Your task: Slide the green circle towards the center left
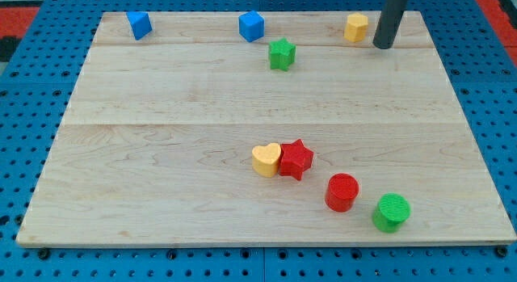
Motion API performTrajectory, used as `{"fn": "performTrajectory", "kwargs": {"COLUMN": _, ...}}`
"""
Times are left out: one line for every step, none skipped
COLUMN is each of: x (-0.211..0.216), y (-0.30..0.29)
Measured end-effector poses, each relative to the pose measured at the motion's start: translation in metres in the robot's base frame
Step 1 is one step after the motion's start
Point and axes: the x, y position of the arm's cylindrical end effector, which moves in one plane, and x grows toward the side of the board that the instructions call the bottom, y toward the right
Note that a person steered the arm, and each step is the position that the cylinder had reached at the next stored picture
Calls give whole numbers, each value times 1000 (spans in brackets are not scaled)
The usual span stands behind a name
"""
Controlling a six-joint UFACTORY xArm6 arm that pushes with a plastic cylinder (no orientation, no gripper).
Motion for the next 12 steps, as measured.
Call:
{"fn": "performTrajectory", "kwargs": {"x": 1, "y": 0}}
{"fn": "performTrajectory", "kwargs": {"x": 1, "y": 0}}
{"fn": "performTrajectory", "kwargs": {"x": 2, "y": 1}}
{"fn": "performTrajectory", "kwargs": {"x": 2, "y": 1}}
{"fn": "performTrajectory", "kwargs": {"x": 17, "y": -7}}
{"fn": "performTrajectory", "kwargs": {"x": 52, "y": -31}}
{"fn": "performTrajectory", "kwargs": {"x": 94, "y": -54}}
{"fn": "performTrajectory", "kwargs": {"x": 135, "y": -33}}
{"fn": "performTrajectory", "kwargs": {"x": 218, "y": 19}}
{"fn": "performTrajectory", "kwargs": {"x": 319, "y": 12}}
{"fn": "performTrajectory", "kwargs": {"x": 323, "y": -48}}
{"fn": "performTrajectory", "kwargs": {"x": 273, "y": -120}}
